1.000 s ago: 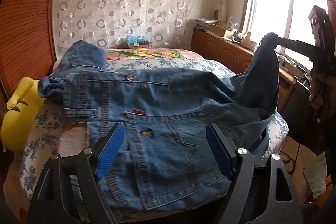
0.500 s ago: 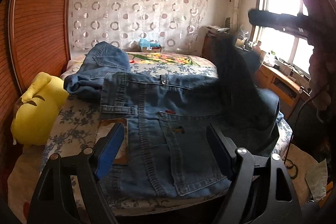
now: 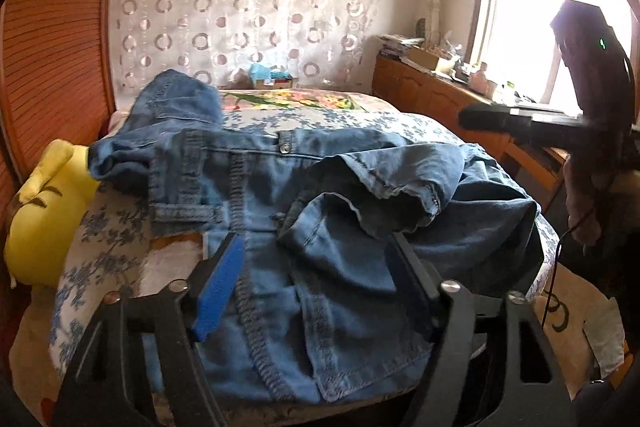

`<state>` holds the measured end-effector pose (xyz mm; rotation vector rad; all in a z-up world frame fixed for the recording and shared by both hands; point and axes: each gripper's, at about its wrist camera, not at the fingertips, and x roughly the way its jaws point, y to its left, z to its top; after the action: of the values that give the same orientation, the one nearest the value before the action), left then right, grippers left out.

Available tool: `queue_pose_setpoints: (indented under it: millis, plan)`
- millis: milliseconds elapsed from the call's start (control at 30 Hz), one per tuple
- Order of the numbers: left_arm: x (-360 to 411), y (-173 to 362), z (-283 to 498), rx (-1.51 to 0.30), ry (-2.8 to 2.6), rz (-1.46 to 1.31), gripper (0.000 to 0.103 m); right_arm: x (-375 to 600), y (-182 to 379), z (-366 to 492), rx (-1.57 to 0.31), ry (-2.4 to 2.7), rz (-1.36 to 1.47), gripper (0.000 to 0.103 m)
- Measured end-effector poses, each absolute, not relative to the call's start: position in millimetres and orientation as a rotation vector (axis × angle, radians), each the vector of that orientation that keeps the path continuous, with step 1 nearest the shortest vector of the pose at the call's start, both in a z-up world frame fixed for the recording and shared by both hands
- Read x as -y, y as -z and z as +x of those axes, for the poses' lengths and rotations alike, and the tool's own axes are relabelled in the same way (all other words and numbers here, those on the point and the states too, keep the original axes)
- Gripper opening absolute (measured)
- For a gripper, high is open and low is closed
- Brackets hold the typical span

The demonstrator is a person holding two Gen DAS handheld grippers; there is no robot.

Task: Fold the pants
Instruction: 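Lay the jeans leg down and open the right tool, then close the left tool on the jeans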

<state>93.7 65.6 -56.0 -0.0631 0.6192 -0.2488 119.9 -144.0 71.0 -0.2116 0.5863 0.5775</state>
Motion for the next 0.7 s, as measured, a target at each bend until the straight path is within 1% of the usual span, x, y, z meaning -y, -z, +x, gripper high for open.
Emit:
queue_pose_setpoints:
  millis: [100, 200, 300, 400, 433, 467, 500, 533, 600, 667, 700]
  plan:
    - [-56.7, 57.5, 106.6, -0.630, 0.275, -0.040, 0.061, 138.5, -59.0, 116.4, -0.617, -0.600, -0.211, 0.043]
    - [-52.0, 64.1, 121.9, -0.665, 0.257, -0.019, 0.061, 135.6, -50.5, 113.3, -0.647, -0.603, -0.224, 0.044]
    - [-50.5, 75.4, 137.2, -0.708, 0.241, -0.009, 0.061, 138.3, -50.5, 110.4, -0.659, -0.598, -0.236, 0.051]
    - [-49.5, 88.1, 148.9, -0.750, 0.214, 0.016, 0.059, 136.2, -51.7, 112.3, -0.668, -0.596, -0.267, 0.054]
    - [-49.2, 90.3, 150.1, -0.755, 0.211, 0.021, 0.056, 134.1, -51.3, 115.5, -0.671, -0.600, -0.277, 0.054]
    - [-49.6, 91.9, 149.9, -0.752, 0.200, 0.028, 0.047, 131.4, -51.7, 115.6, -0.673, -0.607, -0.289, 0.054]
    - [-50.3, 91.9, 148.9, -0.747, 0.197, 0.032, 0.034, 130.0, -50.0, 117.4, -0.676, -0.609, -0.298, 0.055]
    - [-51.0, 91.6, 147.7, -0.743, 0.199, 0.029, 0.032, 128.1, -47.5, 121.9, -0.682, -0.606, -0.311, 0.055]
    - [-55.1, 89.7, 142.1, -0.726, 0.205, 0.015, 0.020, 124.6, -45.3, 127.4, -0.691, -0.600, -0.331, 0.055]
    - [-58.2, 83.9, 133.7, -0.700, 0.223, 0.006, 0.018, 121.5, -48.1, 131.3, -0.679, -0.599, -0.341, 0.053]
    - [-58.9, 82.0, 131.8, -0.695, 0.231, 0.002, 0.017, 121.1, -48.2, 133.8, -0.677, -0.611, -0.336, 0.035]
